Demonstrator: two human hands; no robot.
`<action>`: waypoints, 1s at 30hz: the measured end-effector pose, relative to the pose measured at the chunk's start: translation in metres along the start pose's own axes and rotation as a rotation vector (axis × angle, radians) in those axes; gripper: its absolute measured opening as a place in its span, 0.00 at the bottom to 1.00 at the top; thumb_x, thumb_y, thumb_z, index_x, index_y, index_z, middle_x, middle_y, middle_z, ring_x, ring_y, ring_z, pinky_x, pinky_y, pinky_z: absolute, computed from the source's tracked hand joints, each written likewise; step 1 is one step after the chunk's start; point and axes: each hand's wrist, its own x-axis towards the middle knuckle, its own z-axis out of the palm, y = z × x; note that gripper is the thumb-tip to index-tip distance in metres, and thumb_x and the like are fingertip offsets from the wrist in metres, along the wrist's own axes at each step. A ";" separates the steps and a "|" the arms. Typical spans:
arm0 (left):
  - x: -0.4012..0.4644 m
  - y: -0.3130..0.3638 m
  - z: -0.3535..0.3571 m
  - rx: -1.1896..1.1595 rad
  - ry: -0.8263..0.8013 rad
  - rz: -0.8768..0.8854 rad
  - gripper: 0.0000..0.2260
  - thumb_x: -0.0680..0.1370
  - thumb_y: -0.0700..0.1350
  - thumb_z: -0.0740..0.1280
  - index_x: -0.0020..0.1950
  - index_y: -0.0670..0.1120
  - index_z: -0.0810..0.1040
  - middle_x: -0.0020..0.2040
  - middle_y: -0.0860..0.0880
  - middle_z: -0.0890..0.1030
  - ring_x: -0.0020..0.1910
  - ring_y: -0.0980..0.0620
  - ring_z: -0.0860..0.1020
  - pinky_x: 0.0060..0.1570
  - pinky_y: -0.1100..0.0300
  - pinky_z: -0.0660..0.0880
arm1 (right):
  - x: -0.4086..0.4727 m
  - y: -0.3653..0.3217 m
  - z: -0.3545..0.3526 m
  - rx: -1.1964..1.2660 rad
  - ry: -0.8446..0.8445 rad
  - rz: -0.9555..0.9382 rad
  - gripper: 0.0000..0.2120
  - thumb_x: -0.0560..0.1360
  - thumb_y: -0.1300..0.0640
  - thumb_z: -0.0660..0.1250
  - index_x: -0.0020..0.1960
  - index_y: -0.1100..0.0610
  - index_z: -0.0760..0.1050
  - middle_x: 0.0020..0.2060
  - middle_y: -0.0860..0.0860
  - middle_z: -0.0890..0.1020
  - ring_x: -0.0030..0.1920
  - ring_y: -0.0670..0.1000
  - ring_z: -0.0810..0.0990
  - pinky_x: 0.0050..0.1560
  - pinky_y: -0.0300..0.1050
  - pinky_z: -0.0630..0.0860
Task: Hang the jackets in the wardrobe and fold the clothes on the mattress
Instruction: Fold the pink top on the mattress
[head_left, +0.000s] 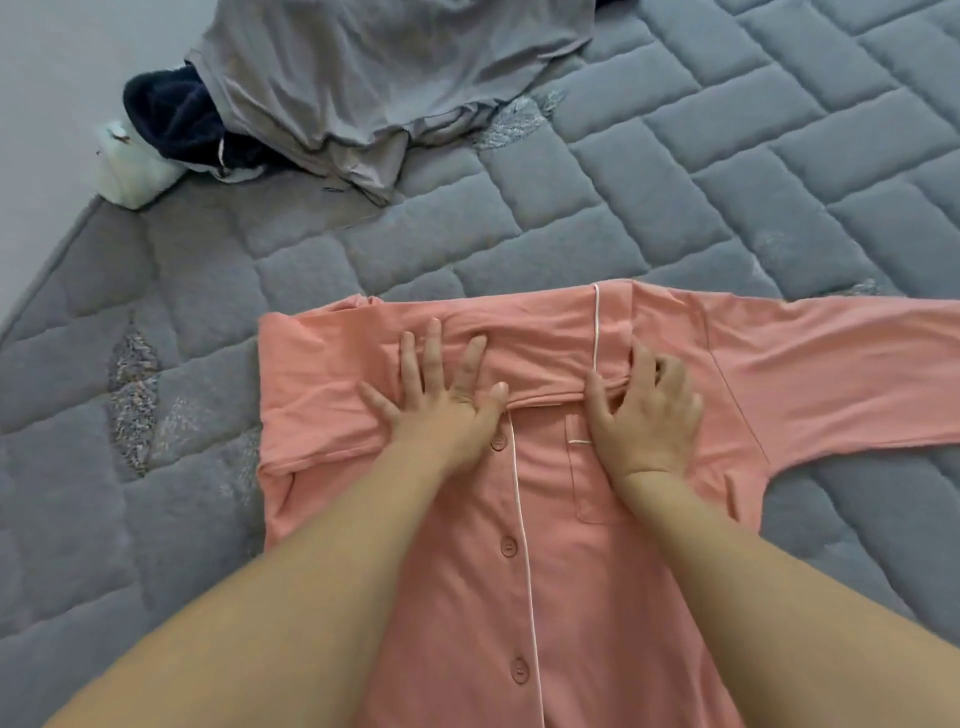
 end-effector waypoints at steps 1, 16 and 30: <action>0.007 -0.003 0.004 0.008 -0.041 -0.006 0.31 0.71 0.75 0.41 0.68 0.74 0.26 0.72 0.58 0.20 0.70 0.50 0.19 0.60 0.24 0.27 | 0.000 0.000 0.008 -0.020 0.040 -0.010 0.30 0.74 0.38 0.58 0.70 0.55 0.69 0.58 0.57 0.74 0.57 0.60 0.73 0.56 0.57 0.66; 0.014 -0.003 0.007 0.069 -0.179 0.009 0.47 0.60 0.78 0.50 0.63 0.70 0.18 0.70 0.53 0.17 0.68 0.44 0.16 0.56 0.21 0.27 | 0.003 -0.001 0.014 0.010 -0.012 0.023 0.26 0.75 0.40 0.54 0.61 0.60 0.70 0.60 0.61 0.74 0.56 0.62 0.74 0.53 0.55 0.61; -0.018 0.025 -0.006 0.224 0.136 0.271 0.32 0.77 0.66 0.46 0.75 0.67 0.32 0.78 0.53 0.29 0.76 0.47 0.28 0.61 0.23 0.29 | 0.022 0.009 -0.026 0.161 0.079 0.075 0.18 0.74 0.51 0.57 0.47 0.65 0.76 0.58 0.62 0.73 0.58 0.63 0.71 0.59 0.55 0.63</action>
